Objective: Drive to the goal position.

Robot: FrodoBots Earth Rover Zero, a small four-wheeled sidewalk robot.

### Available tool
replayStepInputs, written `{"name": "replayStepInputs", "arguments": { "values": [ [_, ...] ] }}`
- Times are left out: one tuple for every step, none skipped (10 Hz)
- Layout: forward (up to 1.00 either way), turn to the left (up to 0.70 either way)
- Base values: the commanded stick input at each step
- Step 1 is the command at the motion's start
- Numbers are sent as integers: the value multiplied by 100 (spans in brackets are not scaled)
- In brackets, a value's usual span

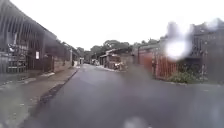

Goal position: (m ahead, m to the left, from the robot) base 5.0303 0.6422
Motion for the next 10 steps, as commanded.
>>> {"name": "replayStepInputs", "arguments": {
  "values": [
    [70, 0],
    [70, 0],
    [70, 0],
    [70, 0],
    [70, 0],
    [70, 0],
    [70, 0],
    [70, 0],
    [70, 0],
    [70, 0]
  ]
}}
